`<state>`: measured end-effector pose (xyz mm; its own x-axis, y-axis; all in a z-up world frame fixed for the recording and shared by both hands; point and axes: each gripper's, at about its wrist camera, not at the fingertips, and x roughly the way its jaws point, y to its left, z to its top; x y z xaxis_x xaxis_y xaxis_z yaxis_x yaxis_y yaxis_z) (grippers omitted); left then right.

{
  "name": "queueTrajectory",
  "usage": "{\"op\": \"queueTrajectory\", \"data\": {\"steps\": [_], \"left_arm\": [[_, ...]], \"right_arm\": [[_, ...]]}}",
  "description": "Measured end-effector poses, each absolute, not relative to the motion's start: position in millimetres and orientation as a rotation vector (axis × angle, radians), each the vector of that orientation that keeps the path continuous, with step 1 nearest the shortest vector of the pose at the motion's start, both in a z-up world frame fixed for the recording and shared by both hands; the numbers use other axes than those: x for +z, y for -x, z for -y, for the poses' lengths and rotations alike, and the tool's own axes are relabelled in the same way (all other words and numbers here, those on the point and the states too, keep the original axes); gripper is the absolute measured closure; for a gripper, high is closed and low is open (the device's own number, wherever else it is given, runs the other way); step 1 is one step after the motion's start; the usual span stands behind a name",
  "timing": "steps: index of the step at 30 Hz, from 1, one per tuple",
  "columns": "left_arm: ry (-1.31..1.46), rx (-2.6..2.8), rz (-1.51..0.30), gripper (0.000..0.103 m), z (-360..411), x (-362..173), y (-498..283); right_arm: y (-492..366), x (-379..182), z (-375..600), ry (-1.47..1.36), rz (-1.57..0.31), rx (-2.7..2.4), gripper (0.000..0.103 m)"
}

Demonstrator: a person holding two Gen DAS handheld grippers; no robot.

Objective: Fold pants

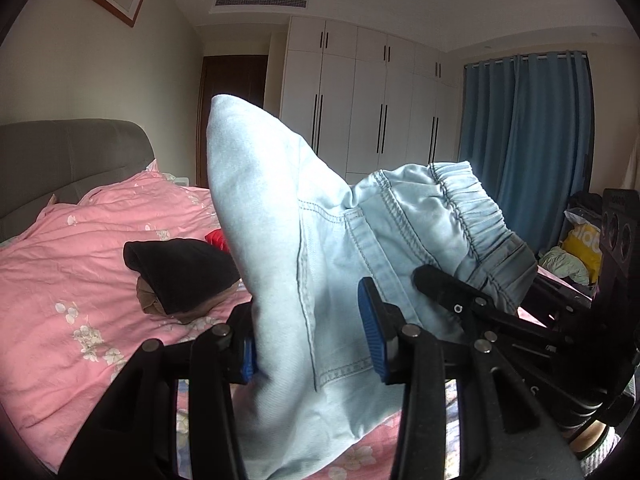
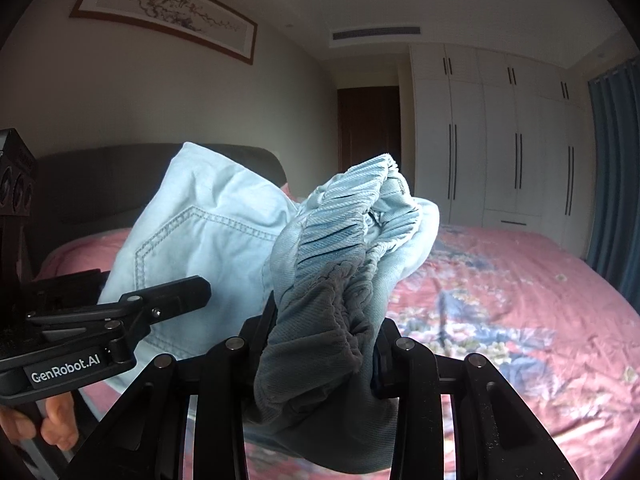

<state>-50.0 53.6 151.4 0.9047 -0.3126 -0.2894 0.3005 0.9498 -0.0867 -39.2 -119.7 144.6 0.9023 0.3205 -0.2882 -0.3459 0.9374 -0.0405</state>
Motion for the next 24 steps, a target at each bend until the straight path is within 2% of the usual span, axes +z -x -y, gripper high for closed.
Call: {"op": "queueTrajectory", "data": {"steps": [10, 24], "left_arm": [[0.025, -0.313, -0.293, 0.062, -48.7, 160.1, 13.5], [0.027, -0.339, -0.41, 0.062, -24.7, 121.4, -49.5]], "right_arm": [[17.6, 160.3, 120.6, 0.083, -0.245, 0.345, 0.066], [-26.9, 133.5, 127.2, 0.07, -0.329, 0.309, 0.066]]}}
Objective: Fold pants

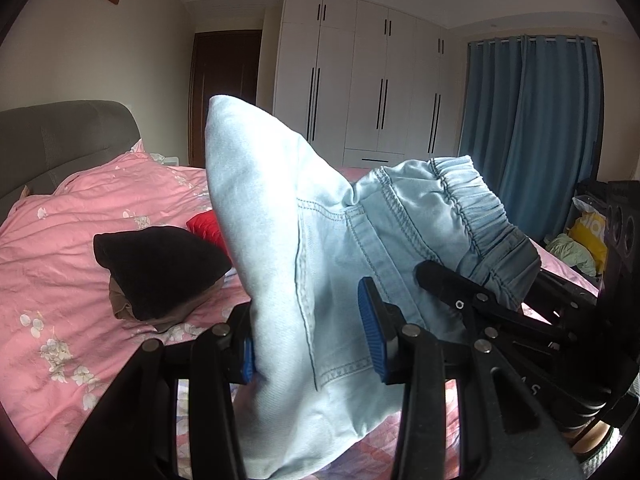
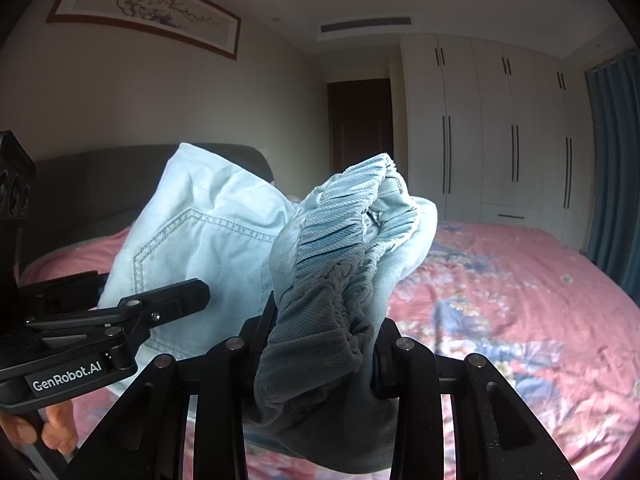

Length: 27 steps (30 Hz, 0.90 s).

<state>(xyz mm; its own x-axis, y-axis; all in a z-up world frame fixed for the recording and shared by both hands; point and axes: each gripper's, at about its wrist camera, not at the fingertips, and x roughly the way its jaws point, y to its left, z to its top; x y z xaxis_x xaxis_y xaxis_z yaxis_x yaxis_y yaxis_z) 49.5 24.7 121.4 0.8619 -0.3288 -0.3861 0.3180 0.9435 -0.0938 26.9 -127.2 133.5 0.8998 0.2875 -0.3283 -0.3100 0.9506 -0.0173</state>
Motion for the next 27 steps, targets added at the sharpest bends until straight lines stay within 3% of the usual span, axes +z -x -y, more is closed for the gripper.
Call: {"op": "queueTrajectory", "data": {"steps": [27], "left_arm": [[0.02, -0.386, -0.579, 0.062, 11.8, 54.2, -132.4]], "right_arm": [[-93.6, 71.5, 157.5, 0.056, -0.51, 0.204, 0.066]]}}
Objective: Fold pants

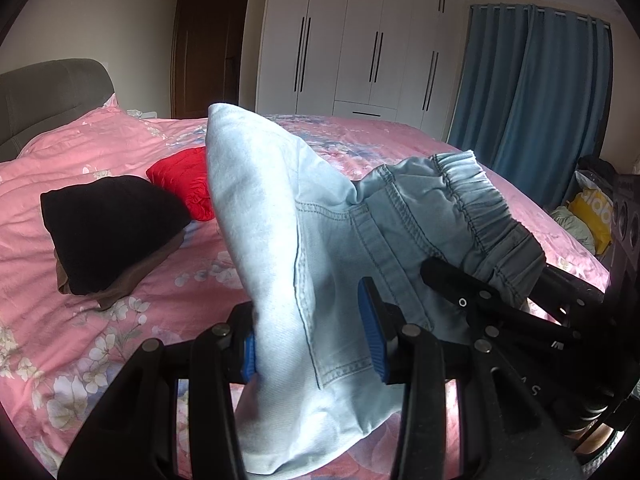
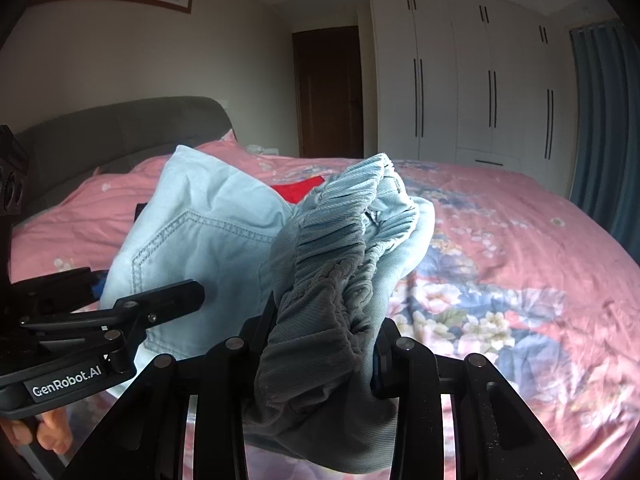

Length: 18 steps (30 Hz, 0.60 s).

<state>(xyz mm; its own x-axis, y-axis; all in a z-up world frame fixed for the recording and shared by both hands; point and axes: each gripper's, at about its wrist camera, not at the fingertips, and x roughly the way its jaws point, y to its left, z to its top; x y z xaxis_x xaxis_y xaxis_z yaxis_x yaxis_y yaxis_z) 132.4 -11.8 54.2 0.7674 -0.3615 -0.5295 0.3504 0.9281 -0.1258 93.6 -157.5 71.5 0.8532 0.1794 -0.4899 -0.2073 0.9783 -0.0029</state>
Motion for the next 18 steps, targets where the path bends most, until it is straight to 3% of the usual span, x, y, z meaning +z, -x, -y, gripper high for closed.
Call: {"op": "queueTrajectory", "data": {"steps": [18], "left_arm": [[0.035, -0.387, -0.64, 0.062, 15.6, 28.8, -158.0]], "right_arm": [[-114.3, 48.7, 157.2, 0.061, -0.57, 0.188, 0.066]]}}
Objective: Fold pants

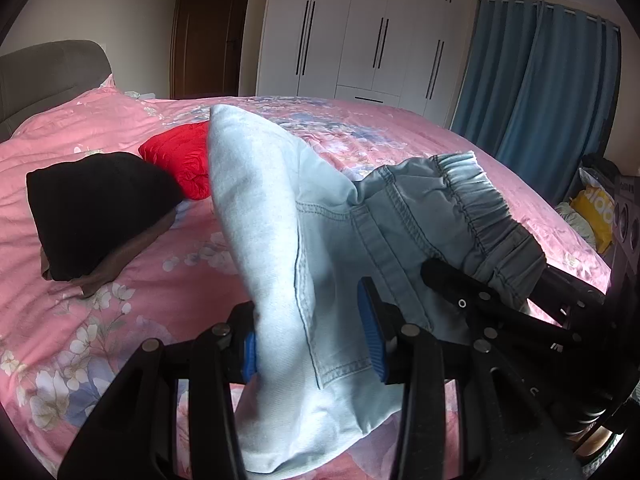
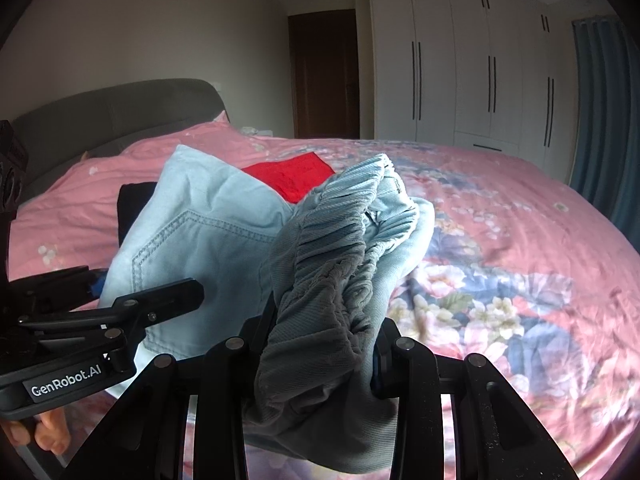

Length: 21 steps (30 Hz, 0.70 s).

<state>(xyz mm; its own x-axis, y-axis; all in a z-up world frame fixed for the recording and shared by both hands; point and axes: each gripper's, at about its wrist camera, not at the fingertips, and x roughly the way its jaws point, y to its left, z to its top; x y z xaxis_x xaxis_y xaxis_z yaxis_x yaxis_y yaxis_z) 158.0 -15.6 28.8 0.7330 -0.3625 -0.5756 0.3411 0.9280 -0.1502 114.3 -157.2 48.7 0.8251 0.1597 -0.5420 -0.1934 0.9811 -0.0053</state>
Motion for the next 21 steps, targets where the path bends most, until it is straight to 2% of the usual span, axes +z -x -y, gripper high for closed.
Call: {"op": "queueTrajectory", "data": {"steps": [21], "left_arm": [[0.064, -0.392, -0.74, 0.062, 22.4, -3.7, -182.9]], "right_arm": [[-131.3, 23.0, 158.3, 0.055, -0.657, 0.168, 0.066]]}}
